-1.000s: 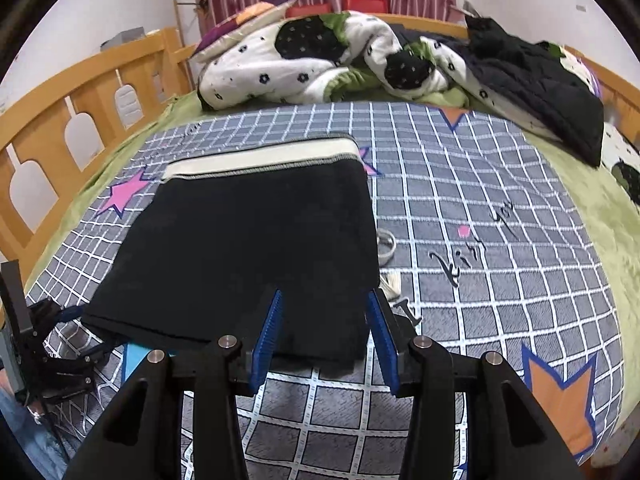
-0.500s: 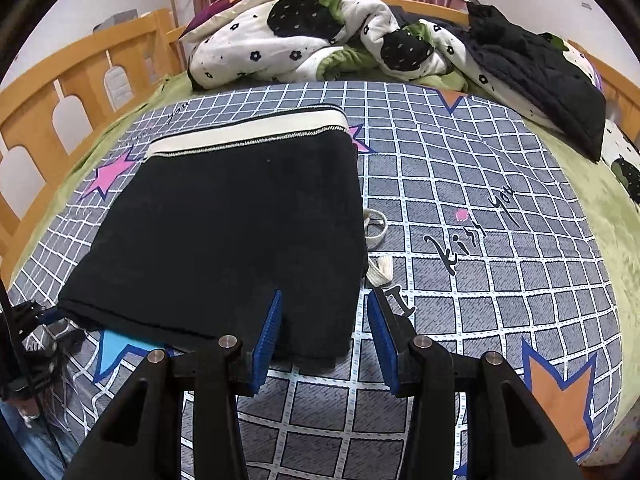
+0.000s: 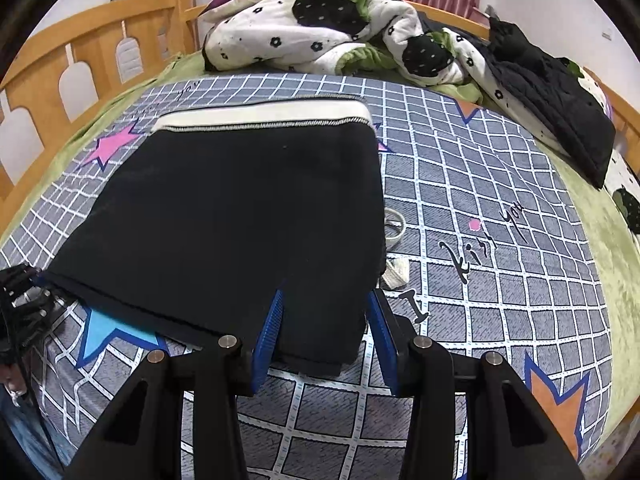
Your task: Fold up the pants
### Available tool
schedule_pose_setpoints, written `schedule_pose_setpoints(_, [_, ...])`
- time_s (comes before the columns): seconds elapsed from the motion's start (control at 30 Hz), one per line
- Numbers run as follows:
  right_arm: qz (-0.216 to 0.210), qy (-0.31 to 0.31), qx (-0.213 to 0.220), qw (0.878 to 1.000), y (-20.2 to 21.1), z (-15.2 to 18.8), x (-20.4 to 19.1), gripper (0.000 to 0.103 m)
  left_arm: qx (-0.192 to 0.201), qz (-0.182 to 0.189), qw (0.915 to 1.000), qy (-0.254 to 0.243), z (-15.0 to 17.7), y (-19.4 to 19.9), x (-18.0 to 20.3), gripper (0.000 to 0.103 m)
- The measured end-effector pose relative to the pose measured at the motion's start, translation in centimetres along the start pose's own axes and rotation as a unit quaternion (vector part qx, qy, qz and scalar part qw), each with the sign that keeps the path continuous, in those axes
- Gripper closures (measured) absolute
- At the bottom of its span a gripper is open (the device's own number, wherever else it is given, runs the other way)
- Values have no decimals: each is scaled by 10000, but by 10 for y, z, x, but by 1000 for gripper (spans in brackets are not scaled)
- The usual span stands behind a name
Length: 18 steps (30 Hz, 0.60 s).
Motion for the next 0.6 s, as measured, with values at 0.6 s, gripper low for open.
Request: schedule_pose_setpoints(0.6, [-190, -5, 404, 9990, -27, -17, 9, 59, 242, 493, 9971, 529, -57, 14, 5, 60])
Point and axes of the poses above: each gripper's, at about its wrist camera, not at the fingertips, and y roughly against the way its jaws point, x to its right, z to its underside, the point moved 5 cm from there along -y, roughly the way its jaws point, and after that the axes turned 3 degrees about -z, right-handed, at the moved point
